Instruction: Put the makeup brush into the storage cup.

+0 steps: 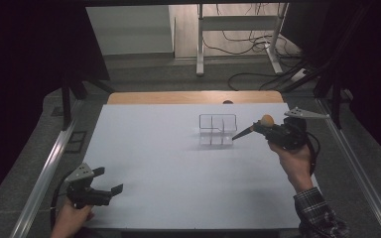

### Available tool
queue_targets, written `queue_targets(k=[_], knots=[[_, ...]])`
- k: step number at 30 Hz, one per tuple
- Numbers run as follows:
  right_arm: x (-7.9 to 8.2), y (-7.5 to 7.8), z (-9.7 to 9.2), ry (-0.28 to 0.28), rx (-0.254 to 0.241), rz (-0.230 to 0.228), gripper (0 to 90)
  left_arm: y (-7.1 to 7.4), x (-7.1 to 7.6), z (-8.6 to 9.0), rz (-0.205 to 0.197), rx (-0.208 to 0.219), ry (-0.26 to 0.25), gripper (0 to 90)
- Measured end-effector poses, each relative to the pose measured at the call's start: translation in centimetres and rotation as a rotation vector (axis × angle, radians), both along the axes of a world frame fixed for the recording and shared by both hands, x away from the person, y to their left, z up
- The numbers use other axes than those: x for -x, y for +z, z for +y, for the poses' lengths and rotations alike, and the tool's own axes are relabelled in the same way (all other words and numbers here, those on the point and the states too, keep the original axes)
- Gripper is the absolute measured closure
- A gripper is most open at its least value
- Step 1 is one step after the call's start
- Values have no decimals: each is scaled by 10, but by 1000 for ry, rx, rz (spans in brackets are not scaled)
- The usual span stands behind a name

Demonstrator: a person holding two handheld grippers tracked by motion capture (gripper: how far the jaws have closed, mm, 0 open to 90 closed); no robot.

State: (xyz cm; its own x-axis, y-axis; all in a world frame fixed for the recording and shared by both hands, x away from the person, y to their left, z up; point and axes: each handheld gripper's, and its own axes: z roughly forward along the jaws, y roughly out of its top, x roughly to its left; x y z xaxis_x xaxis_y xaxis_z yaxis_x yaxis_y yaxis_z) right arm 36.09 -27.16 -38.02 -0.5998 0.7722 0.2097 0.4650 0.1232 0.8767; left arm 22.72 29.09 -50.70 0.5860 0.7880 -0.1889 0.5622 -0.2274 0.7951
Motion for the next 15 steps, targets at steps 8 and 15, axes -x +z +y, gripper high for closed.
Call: queue_targets(k=[8, 15], knots=[[-6, 6, 0, -12, 3, -13, 725, -2, -2, -1, 35, -3, -12, 0], [-13, 9, 0, -24, 4, -17, 725, -1, -3, -2, 53, 14, -26, 0]])
